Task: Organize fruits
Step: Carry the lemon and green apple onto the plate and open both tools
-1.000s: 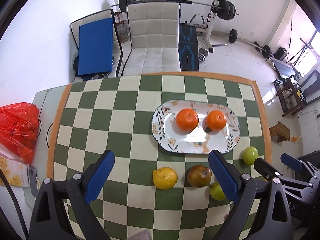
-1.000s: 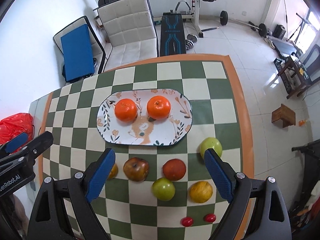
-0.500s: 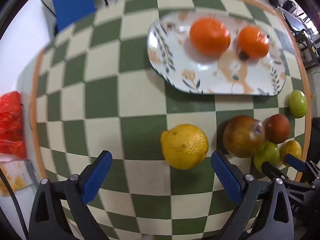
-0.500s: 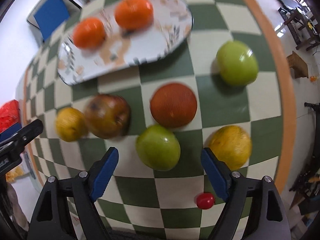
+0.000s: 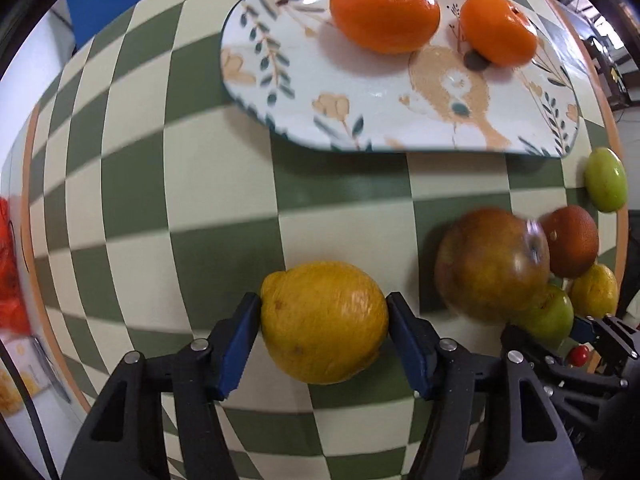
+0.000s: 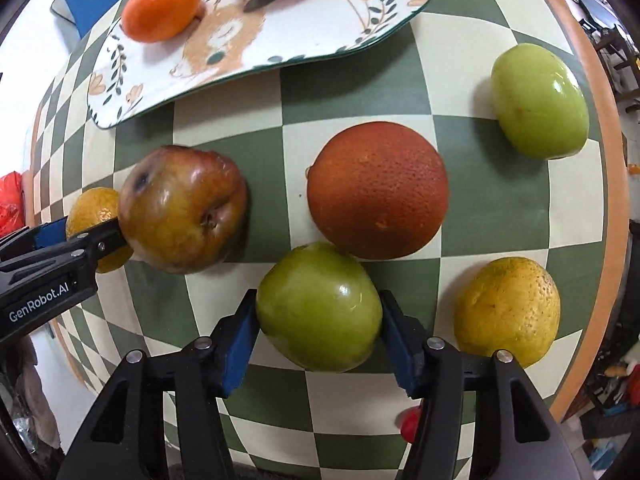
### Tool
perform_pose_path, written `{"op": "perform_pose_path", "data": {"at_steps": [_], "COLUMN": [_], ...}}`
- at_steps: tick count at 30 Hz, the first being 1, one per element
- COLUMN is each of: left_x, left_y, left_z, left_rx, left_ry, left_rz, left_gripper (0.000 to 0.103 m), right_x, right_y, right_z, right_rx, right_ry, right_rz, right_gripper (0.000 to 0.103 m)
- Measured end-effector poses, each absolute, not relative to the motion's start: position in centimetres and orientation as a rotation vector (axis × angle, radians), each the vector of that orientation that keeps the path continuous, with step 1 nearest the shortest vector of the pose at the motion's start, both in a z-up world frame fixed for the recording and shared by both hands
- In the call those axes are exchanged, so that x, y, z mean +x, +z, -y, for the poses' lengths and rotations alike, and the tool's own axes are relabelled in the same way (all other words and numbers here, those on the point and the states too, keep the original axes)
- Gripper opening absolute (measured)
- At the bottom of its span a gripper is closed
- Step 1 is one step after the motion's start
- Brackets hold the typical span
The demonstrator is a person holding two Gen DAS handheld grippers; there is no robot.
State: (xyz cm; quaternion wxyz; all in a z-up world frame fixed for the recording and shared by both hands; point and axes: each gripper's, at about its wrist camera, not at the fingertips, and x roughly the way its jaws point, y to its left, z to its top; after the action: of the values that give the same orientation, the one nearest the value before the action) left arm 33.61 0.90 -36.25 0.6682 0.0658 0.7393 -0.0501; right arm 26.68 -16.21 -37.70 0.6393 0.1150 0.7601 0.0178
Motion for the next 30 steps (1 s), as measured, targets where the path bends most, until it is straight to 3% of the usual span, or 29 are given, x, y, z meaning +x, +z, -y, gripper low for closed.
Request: {"op": "perform_pose_path", "data": {"at_steps": [8,22,30], "left_x": [26.9,27.8,31.8], "left_y": [-35.3,-33.8,-24.7], "left_z": [-1.6,-1.5,-4.0], "left_rx": [0.116,0.112,-0.052], "left_ry": [-0.097,-0.117,-0.183], "left_rz": [-1.664,-1.625,-1.513], "left_gripper": [0.060,0.059,0.059], "right_x": [22.1,23.9,24.9], "right_y": [-38.5,-37.9,-31.7], "right_z": [16.7,11.8,10.9], "right_rx": [0.414,0.257,0.353], "right_ry": [0.051,0.048,0.106], "right_rz": [-1.806,-1.764,-1.635], "right_gripper": [0.060,0.061,0.060]}}
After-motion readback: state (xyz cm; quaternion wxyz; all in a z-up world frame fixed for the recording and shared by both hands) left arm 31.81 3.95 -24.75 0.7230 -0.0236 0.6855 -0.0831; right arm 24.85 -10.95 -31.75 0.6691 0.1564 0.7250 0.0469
